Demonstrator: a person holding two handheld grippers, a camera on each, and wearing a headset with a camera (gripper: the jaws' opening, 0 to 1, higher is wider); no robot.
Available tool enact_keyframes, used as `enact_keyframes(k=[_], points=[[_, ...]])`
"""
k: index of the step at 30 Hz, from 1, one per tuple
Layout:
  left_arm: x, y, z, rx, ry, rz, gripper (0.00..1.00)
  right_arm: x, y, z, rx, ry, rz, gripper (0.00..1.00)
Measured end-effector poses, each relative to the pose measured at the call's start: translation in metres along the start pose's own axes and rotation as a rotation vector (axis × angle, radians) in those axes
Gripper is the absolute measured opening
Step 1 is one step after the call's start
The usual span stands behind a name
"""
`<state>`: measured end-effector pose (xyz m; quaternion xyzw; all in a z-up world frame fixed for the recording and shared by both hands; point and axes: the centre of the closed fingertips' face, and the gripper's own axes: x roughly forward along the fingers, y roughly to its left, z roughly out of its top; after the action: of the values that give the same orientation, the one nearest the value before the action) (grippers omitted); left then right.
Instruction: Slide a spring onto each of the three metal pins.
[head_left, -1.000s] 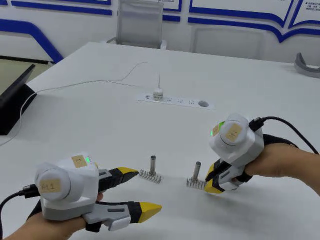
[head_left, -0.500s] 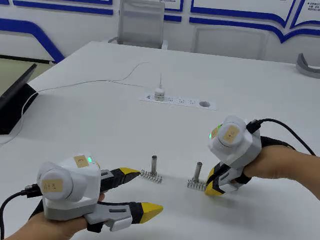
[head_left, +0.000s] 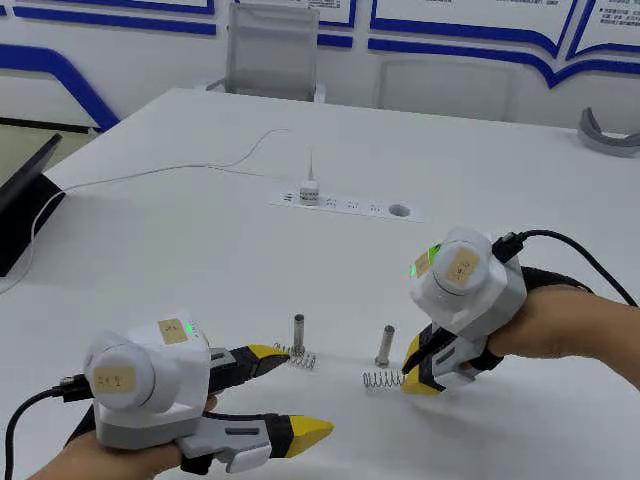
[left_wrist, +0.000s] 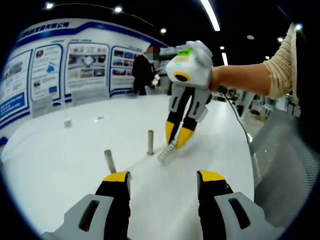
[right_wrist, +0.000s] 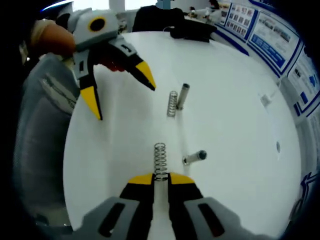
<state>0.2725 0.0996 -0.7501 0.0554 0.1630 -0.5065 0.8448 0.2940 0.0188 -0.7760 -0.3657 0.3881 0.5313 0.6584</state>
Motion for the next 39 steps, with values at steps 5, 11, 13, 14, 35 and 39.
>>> enact_keyframes(k=[5,11,13,14,35,39], points=[[0.005,-0.006,0.002,0.020,0.005,-0.024,0.53,-0.007,0.012,0.013,-0.043,-0.021,0.013,0.12],[0.007,-0.012,0.003,0.036,0.008,-0.045,0.49,-0.013,0.022,0.027,-0.083,-0.035,0.033,0.12],[0.008,-0.013,0.003,0.043,0.008,-0.051,0.47,-0.014,0.025,0.031,-0.094,-0.040,0.036,0.12],[0.008,-0.015,0.003,0.048,0.008,-0.055,0.46,-0.014,0.027,0.033,-0.102,-0.040,0.043,0.12],[0.012,-0.029,0.004,0.147,0.003,-0.105,0.14,-0.018,0.051,0.053,-0.194,-0.033,0.099,0.12],[0.012,-0.030,0.004,0.149,0.004,-0.107,0.12,-0.021,0.053,0.058,-0.204,-0.039,0.094,0.12]])
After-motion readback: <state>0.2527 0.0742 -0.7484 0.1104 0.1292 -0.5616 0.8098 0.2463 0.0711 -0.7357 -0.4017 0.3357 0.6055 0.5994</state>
